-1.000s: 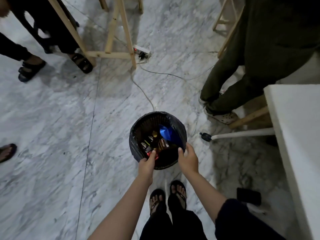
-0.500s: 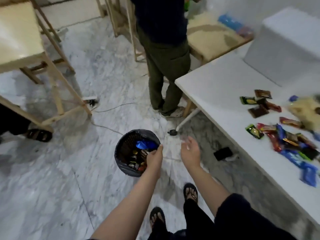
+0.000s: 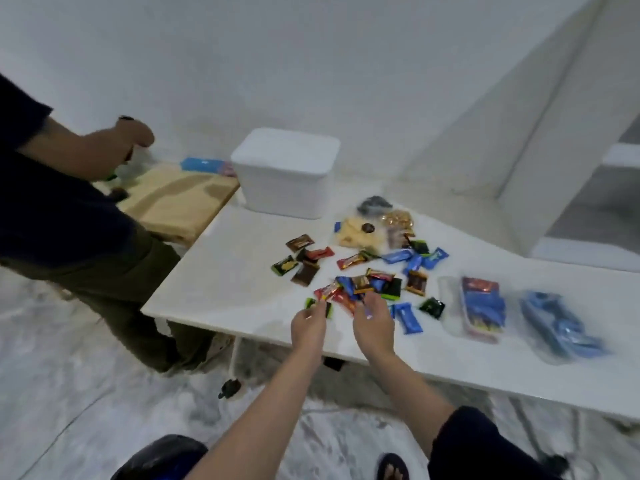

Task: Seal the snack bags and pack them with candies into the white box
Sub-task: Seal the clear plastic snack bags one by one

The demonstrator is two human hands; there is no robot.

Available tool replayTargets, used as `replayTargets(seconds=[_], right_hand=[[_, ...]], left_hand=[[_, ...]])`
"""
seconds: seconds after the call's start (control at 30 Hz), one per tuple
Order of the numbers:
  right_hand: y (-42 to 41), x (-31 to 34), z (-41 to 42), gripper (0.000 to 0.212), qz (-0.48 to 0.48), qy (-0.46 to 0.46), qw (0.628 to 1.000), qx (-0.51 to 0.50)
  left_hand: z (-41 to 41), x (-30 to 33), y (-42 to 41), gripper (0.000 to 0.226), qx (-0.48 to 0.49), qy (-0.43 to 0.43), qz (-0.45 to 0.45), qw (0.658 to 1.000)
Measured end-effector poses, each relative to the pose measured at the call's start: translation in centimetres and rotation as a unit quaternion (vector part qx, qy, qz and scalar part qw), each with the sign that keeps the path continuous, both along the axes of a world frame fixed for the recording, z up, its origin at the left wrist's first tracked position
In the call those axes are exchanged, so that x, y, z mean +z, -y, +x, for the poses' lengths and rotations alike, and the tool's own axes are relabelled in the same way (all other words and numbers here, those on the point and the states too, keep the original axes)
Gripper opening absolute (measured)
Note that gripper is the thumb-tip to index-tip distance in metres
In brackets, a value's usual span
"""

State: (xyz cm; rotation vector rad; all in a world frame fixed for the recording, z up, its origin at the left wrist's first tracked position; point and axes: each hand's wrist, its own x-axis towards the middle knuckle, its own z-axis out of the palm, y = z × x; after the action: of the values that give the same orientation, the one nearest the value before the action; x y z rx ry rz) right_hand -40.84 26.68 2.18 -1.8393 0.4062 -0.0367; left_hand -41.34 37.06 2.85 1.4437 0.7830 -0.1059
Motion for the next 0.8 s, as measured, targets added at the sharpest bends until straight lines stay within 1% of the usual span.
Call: replayTargets(seconds=[0.07, 0.13, 0.3, 0.4, 0.5, 0.57, 0.6, 0.7, 0.8], right_hand=[[2.9, 0.1, 2.7, 0.039, -0.008, 0.011, 1.000, -0.024], [5.6, 0.1, 5.3, 0.037, -0.016, 0.019, 0.999, -0.042], [11.0, -0.5, 11.7, 0.037, -0.010, 0.011, 0.998, -0.053], [12.8, -1.1, 15.4, 0.036, -0.012, -0.005, 0.998, -0.054], [13.7, -1.8, 18.6, 0.031, -0.012, -0.018, 0.998, -0.061], [14.0, -2.6, 20.8, 0.029, -0.011, -0.038, 0.997, -0.071], [14.1, -3.0, 21.8, 0.029, -0.014, -0.047, 0.996, -0.074], [14.1, -3.8, 24.7, 0.029, -0.029, -0.065, 0.993, -0.097], [14.5, -4.0, 26.9, 0.026, -0.040, -0.072, 0.989, -0.124]], left_hand=[[3.1, 0.6, 2.9, 0.030, -0.031, 0.014, 0.014, 0.999], [6.1, 0.7, 5.5, 0.032, -0.057, 0.026, 0.033, 0.997], [12.6, 0.1, 9.7, 0.026, -0.118, 0.060, 0.094, 0.987], [15.9, -0.4, 10.8, 0.020, -0.168, 0.076, 0.149, 0.972], [18.9, -1.6, 10.7, 0.028, -0.233, 0.102, 0.204, 0.945], [21.2, -2.6, 10.3, 0.033, -0.282, 0.118, 0.260, 0.916], [22.3, -3.1, 10.0, 0.034, -0.308, 0.126, 0.295, 0.896], [25.2, -4.4, 9.5, 0.042, -0.394, 0.144, 0.394, 0.817], [26.8, -5.4, 9.8, 0.050, -0.451, 0.176, 0.471, 0.738]])
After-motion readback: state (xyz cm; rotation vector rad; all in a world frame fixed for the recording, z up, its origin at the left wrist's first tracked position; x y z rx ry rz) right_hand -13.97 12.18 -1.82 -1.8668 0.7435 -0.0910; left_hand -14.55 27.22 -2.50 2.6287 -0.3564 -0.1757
